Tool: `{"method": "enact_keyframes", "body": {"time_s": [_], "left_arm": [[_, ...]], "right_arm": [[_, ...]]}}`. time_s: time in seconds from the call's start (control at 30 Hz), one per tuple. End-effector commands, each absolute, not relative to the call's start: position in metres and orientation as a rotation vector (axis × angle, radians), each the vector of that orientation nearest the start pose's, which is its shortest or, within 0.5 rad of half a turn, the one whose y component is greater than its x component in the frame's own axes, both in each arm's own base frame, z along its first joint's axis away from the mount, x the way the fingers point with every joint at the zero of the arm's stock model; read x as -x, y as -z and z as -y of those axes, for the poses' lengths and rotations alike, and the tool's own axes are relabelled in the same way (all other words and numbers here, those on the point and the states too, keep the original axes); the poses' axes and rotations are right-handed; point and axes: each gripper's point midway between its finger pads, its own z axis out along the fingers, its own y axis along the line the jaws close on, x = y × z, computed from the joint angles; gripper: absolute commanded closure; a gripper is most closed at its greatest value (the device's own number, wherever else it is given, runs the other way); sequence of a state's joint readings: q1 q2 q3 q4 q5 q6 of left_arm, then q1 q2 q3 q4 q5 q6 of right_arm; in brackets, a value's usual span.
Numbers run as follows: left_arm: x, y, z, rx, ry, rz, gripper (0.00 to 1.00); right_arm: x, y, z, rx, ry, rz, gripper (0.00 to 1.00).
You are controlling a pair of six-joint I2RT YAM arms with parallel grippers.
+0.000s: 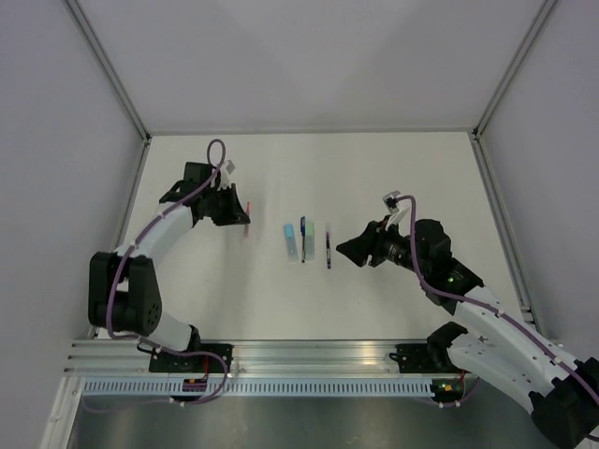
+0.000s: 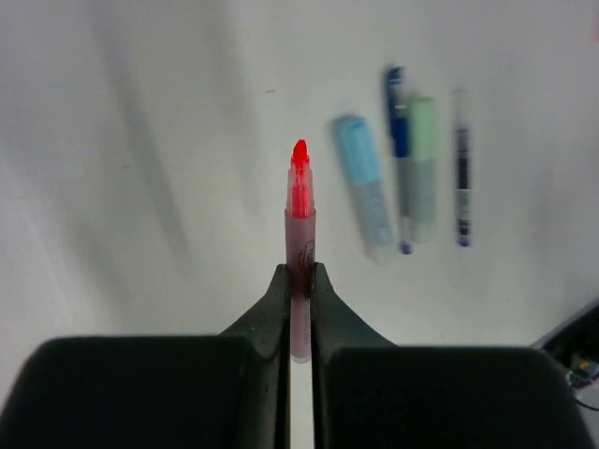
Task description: Insert the pens into the pen caps
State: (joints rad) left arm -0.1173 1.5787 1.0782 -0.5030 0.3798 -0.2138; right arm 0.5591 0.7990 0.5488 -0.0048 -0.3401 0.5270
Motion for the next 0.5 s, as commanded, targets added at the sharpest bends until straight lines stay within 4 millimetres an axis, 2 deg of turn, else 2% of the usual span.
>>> {"method": "enact_keyframes", "body": {"time_s": [0.0,0.03,0.13,0.17,0.2,0.23,0.27,0.33,0.47], "left_arm": [[-0.321,-0.164,0.188,-0.109,1.000,-2.288,0.98],[-0.305,-0.169,0.206,-0.153,1.053,-2.271,0.98],[-0.267,-0.194,0.239,-0.278,1.185,-2.159,0.98],[-0.258,-0.201,0.246,-0.305,1.223,-2.125,0.98],[-0.240,-0.206,0.256,-0.341,1.285,-2.103,0.98],[-0.237,-0.214,0.262,-0.366,1.311,-2.053,0.98],[-0.230,-0.213,0.265,-0.380,1.334,-2.044,0.98],[-0.220,-0.226,0.274,-0.416,1.385,-1.985,0.98],[-0.208,-0.230,0.283,-0.471,1.423,-1.963,0.98]], "right_arm": [[-0.232,-0.269,-0.247,0.234,-1.196,-1.761,0.41],[-0.235,-0.272,-0.250,0.226,-1.206,-1.755,0.41],[-0.241,-0.276,-0.260,0.240,-1.236,-1.734,0.41],[-0.244,-0.272,-0.263,0.245,-1.238,-1.744,0.40],[-0.241,-0.272,-0.268,0.255,-1.254,-1.740,0.40],[-0.241,-0.276,-0.270,0.264,-1.265,-1.713,0.40],[-0.240,-0.273,-0.275,0.271,-1.273,-1.717,0.40],[-0.238,-0.271,-0.281,0.271,-1.280,-1.714,0.40],[-0.236,-0.264,-0.296,0.277,-1.316,-1.711,0.40]]}}
